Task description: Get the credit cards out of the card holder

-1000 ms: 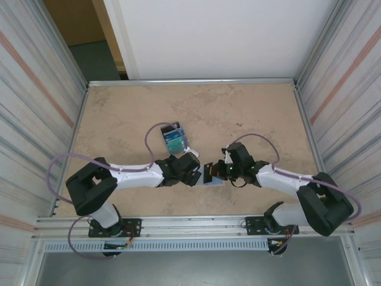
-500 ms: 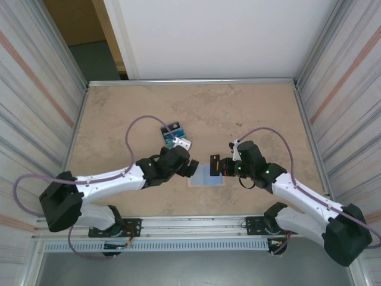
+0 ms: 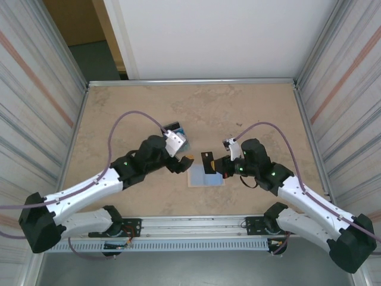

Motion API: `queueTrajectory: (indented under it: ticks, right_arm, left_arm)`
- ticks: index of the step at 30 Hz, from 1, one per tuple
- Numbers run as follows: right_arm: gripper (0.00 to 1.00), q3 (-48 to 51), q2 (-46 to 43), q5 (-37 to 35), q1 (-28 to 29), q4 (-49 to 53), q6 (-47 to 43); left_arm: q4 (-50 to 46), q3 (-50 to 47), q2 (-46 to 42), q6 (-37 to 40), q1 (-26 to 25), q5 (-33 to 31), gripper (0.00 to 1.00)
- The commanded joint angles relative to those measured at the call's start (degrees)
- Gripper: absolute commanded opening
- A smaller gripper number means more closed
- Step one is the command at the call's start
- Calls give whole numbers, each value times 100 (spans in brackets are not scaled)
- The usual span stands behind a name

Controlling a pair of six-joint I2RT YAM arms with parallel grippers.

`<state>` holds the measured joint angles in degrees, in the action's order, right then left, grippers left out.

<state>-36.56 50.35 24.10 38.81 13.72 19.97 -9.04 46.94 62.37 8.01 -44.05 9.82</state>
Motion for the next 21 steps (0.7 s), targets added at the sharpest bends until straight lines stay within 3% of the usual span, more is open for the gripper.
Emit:
queueTrajectory:
  ticks: [1,7,9,14,18,21]
  right_arm:
    - [0,-391,131,437,102,414,-861]
    - [0,-818,414,753,205,702,-1286]
    - [0,-911,497,797,246,730,-1350]
    - [0,-1074,683,874,327,732,-1424]
    - [0,-1156,870,876,382,688,-1447]
    - [0,-1144,882,749,381,633,-1418]
  left_arm:
    - [-293,348,91,1085,245,1860,82]
    - [-1123,975,683,1987,257,2973,74]
    - [-1314,1144,893,2152,253,3294,67]
    - [-1793,1496,1328,2467,162,3446,40]
    - [-2004,1608,1496,2567,135,3412,1]
    - [-1997,1582,1465,2550,134,3345,0]
